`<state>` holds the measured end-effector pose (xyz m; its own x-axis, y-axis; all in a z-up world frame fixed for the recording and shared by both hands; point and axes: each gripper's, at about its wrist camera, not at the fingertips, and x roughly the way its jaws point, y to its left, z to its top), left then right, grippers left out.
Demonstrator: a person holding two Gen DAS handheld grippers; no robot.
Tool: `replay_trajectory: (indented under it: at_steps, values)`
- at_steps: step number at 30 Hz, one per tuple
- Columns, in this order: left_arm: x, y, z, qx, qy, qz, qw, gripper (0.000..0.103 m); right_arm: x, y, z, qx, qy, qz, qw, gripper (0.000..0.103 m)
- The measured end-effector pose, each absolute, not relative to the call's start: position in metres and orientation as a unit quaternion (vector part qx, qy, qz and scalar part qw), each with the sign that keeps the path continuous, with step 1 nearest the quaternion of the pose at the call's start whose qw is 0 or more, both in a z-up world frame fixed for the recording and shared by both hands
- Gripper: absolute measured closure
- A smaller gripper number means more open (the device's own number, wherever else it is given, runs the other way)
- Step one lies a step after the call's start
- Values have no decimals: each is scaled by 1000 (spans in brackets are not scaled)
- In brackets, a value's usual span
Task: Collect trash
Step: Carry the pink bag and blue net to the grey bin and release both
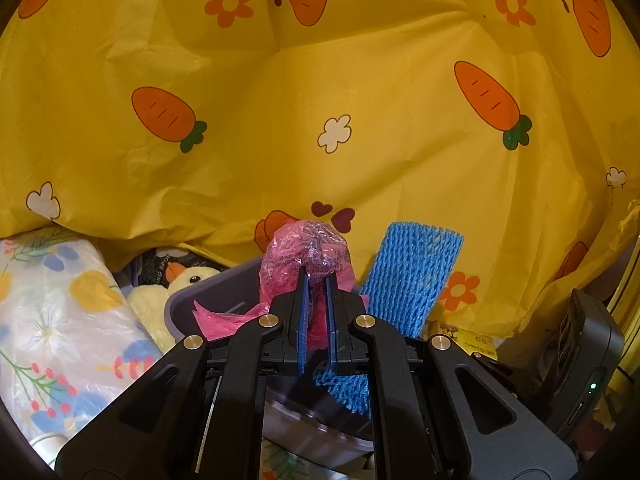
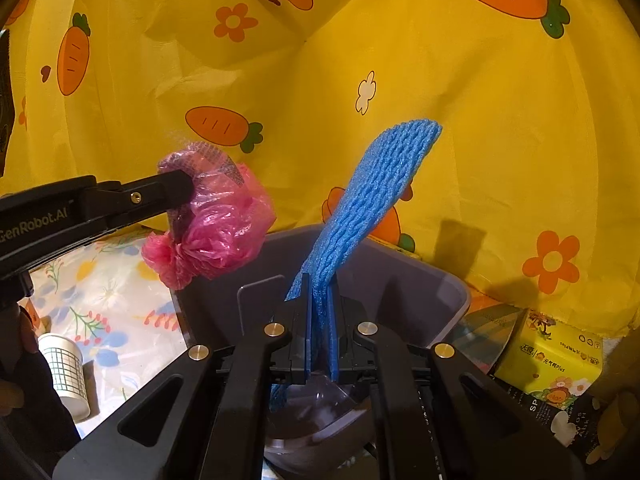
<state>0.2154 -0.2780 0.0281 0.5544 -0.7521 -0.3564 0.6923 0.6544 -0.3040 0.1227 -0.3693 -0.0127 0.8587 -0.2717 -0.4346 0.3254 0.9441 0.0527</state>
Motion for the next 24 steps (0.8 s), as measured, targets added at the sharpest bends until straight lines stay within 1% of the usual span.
replay_trajectory:
  at_steps: [10,19,21,22,23,24]
  values:
    - [227,-286,9,-71,263,-418,867,96,131,-378,-23,80,233,-145,958,95]
    - [230,-290,0,-65,274,-411,867,95,134,-378,-27,91,240,-132,957,95]
    - [231,-290,0,-65,280,-409,866,94,135,-379,-29,93,242,-132,957,95]
    - [231,-290,-1,-64,283,-408,866,89,135,-379,-29,95,245,-132,956,89]
    - [232,-290,-1,-62,285,-403,868,77,135,-379,-30,95,245,-133,956,78]
    - [232,-289,-1,-61,286,-398,870,55,135,-379,-30,95,244,-133,956,71]
